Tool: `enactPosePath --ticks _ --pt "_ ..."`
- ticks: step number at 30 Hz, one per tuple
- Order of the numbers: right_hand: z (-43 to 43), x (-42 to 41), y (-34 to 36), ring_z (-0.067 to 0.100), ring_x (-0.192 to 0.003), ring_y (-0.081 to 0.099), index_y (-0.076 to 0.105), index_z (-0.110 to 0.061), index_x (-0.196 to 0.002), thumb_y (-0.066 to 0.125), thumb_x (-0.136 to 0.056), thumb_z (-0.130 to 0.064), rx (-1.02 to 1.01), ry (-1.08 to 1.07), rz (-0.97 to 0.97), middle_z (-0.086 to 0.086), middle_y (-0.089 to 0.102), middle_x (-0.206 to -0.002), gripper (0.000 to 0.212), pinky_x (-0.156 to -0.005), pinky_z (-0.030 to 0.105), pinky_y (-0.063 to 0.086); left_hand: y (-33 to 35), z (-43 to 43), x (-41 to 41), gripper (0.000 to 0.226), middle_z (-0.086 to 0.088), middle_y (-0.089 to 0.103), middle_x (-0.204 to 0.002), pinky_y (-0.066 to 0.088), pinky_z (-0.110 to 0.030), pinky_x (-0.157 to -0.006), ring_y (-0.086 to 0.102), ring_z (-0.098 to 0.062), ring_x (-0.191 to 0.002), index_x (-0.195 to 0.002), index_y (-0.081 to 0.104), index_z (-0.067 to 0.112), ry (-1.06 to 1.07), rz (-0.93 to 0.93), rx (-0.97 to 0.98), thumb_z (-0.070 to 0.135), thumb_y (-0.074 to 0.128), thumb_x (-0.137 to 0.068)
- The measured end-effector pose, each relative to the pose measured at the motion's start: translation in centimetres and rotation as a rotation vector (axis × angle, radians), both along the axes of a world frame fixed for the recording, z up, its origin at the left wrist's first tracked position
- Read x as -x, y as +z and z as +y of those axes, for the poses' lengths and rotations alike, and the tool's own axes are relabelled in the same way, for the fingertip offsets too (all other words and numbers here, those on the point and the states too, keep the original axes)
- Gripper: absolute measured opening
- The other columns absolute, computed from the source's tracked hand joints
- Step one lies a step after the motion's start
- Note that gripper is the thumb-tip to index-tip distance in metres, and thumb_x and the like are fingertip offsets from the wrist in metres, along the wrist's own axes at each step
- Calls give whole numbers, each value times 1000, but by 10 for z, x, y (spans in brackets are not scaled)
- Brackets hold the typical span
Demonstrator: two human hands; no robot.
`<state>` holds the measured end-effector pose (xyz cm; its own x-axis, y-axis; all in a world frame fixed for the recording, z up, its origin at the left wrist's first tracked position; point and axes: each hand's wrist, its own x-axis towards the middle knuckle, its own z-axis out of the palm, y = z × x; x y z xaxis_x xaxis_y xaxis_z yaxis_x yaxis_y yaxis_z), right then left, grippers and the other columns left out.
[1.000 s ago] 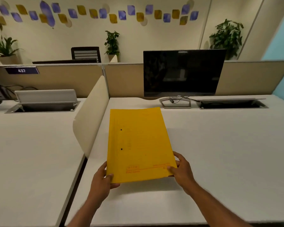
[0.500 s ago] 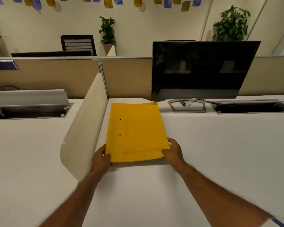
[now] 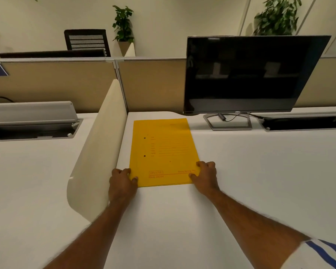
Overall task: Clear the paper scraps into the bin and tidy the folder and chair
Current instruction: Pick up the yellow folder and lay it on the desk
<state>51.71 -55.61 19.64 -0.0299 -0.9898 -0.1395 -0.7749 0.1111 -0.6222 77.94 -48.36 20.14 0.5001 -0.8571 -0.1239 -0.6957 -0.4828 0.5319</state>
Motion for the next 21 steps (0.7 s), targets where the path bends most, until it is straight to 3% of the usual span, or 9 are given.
enactPosePath --ticks 8,15,21 --pt "10 11 14 30 -117 45 54 -18 -124 66 -83 -43 29 78 195 11 45 -125 49 -95 40 45 13 3 11 51 -15 49 -128 51 -47 -88 53 -34 -114 -134 51 11 -51 -116 -2 36 63 -90" --pt "34 53 30 26 -119 44 58 -20 -120 64 -85 -45 86 161 271 7 48 -128 44 -96 37 41 31 10 54 46 -7 50 -130 49 -40 -88 51 -26 -117 -130 55 18 -310 -278 22 38 63 -90" --pt "73 104 34 23 -120 41 60 -22 -115 66 -84 -44 48 129 208 3 48 -126 39 -96 34 38 31 34 109 43 -4 54 -129 50 -38 -91 51 -25 -118 -129 56 22 -474 -338 -11 40 61 -90"
